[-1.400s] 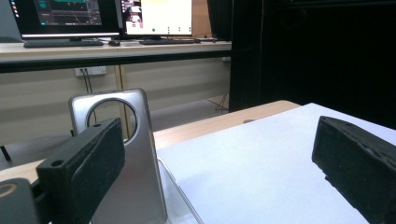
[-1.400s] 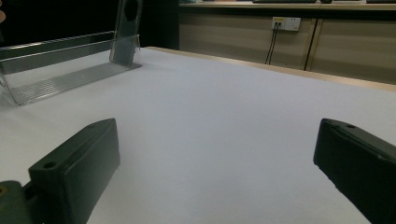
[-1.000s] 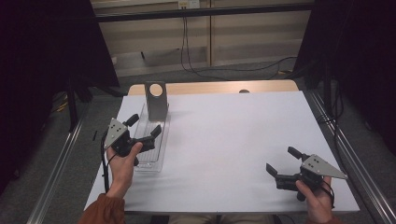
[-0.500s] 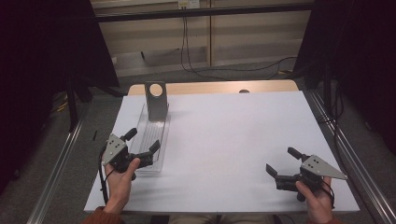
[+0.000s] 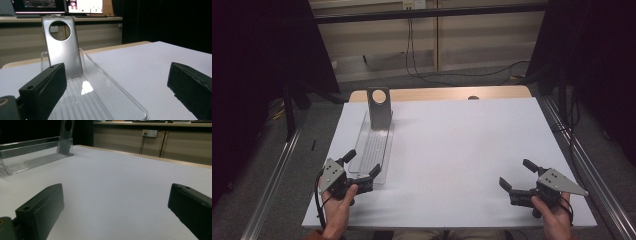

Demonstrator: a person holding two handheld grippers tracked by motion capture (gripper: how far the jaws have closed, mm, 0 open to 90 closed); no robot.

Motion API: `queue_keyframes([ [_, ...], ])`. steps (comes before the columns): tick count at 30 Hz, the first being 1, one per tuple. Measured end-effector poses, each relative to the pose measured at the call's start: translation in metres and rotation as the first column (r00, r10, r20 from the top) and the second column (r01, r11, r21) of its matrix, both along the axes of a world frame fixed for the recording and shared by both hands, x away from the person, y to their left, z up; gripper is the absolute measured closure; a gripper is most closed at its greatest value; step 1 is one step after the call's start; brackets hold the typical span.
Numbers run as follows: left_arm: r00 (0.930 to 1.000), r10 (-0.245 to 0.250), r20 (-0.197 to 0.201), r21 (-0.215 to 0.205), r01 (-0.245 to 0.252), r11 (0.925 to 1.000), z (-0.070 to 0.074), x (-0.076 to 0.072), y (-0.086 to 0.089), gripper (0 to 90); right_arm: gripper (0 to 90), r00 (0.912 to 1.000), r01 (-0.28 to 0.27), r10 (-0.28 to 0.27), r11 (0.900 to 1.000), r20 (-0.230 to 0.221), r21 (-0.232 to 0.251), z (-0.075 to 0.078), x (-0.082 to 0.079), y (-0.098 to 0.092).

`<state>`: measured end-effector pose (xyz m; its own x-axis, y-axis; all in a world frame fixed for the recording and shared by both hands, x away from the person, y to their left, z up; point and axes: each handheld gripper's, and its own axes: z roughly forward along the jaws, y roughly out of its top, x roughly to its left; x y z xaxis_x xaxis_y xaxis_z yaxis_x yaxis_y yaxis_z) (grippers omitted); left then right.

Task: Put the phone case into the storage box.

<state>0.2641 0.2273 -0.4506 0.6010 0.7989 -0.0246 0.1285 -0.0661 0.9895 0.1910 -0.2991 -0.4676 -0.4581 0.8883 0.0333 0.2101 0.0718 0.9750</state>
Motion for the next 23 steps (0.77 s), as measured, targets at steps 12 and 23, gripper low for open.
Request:
queue_keyframes([
  [12,0.9986,-0.009,-0.052,-0.018,0.008,0.9998,-0.01,-0.01,0.012,2.3,0.0,0.9999,0.013,-0.013,1.0,-0.003,0.007,0.0,-0.005,-0.004],
  [23,0.9961,0.007,-0.088,-0.035,-0.01,0.9993,-0.01,-0.011,0.019,2.3,0.0,1.0,-0.001,0.001,1.0,-0.002,0.0,-0.002,-0.001,-0.005],
])
